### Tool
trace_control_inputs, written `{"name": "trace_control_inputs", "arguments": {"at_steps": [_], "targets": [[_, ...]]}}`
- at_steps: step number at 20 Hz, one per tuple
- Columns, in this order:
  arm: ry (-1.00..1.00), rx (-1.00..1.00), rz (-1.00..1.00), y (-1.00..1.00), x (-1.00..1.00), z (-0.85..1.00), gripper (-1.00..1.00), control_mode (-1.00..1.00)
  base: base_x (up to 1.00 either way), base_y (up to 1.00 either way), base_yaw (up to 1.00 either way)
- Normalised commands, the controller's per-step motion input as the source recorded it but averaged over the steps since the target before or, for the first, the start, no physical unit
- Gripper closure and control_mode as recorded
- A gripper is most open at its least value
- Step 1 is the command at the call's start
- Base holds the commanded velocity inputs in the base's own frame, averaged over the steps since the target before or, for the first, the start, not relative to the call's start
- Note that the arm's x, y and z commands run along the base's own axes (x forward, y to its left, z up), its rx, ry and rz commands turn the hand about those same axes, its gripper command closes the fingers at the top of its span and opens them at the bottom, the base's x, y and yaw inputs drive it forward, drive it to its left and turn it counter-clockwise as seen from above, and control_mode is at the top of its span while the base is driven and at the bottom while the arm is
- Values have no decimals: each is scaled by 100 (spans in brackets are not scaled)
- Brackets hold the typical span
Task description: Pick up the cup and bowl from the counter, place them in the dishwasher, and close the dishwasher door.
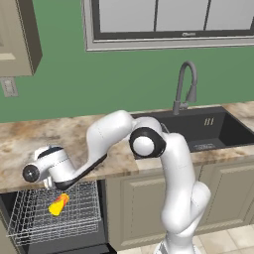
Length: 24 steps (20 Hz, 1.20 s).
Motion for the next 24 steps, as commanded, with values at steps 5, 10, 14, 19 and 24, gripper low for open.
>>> {"name": "trace_control_inputs", "arguments": {"at_steps": [5,10,14,19,24], "targets": [[-4,1,0,14,-84,8,100,-100,0,0,0],[0,13,0,0,-69,-12,100,-100,0,0,0],[0,19,0,0,-70,-18,100,-100,0,0,0],[0,13,0,-6,-53,-22,100,-100,0,0,0],[0,10,0,-22,-20,-32,100,-100,0,0,0]]}}
